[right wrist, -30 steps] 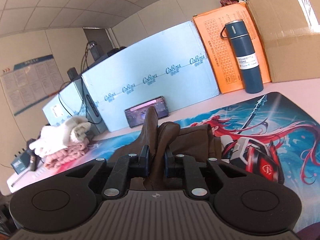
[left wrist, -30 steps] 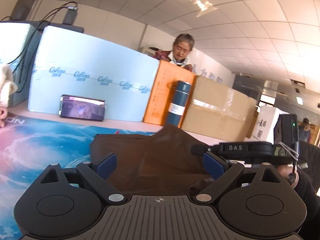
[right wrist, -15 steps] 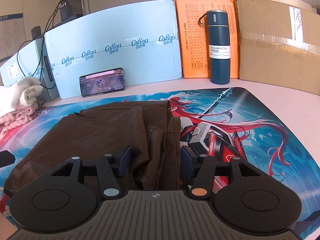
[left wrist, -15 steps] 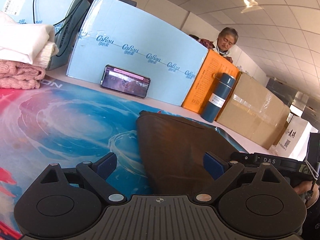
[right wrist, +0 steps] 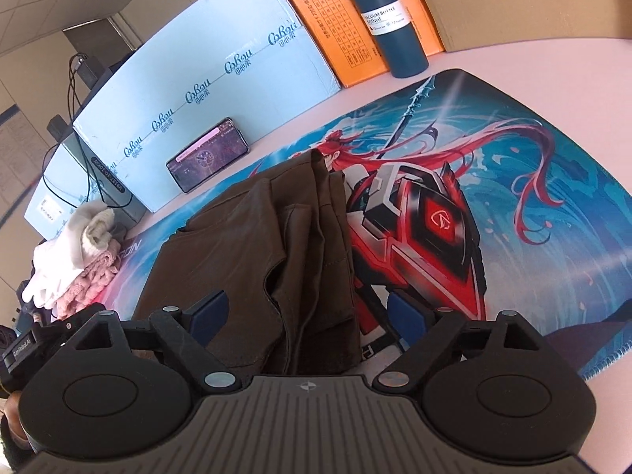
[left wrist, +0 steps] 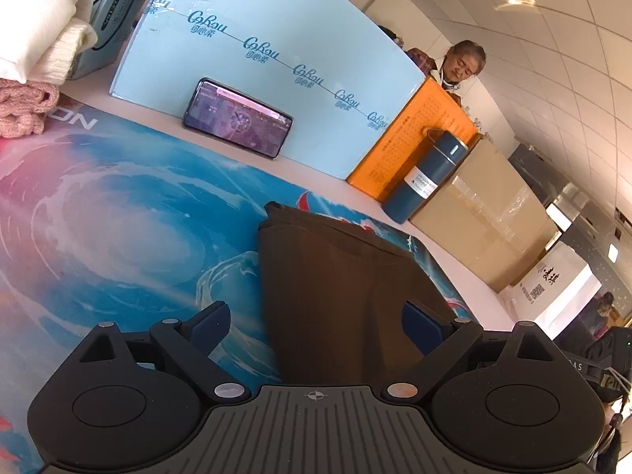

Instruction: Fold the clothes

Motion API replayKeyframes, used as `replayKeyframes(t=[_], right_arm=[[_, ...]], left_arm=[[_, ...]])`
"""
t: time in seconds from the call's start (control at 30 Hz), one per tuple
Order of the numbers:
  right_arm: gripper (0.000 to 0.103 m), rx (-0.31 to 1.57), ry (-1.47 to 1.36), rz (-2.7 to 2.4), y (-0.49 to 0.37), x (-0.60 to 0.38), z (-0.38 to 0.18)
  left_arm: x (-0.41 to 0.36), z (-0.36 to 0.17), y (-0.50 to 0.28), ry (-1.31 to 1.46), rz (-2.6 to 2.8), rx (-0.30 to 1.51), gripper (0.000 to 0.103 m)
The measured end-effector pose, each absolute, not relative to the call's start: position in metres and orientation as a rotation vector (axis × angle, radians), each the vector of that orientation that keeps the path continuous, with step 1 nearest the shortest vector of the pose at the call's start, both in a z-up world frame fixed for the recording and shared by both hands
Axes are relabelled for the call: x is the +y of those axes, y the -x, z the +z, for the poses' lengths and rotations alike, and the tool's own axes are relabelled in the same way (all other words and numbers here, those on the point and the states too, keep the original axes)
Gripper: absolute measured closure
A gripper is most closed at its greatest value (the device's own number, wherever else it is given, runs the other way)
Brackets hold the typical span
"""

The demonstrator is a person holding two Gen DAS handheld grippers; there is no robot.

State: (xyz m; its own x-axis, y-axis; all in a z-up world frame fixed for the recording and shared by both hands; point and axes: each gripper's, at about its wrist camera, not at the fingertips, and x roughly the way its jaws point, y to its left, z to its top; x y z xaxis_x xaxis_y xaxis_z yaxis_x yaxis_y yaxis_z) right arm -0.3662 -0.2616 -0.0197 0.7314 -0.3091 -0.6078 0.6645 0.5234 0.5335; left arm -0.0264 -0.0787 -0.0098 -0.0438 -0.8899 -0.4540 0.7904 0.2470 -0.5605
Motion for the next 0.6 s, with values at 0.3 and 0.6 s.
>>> replayKeyframes(t=[0.3,0.6], right_arm=[[0.016,0.48,-1.016,-0.534,0.381,-0.254,-0.023],[0.016,0.425,-1.107,-0.553,0.386,-0.258,-0.028]], left_arm=[[-0.136,-0.006,-0.005,0.059,-1.311,0.912,0.004],[-0.171,-0.031,-0.007,0.073,-1.342,0.96,0.004]])
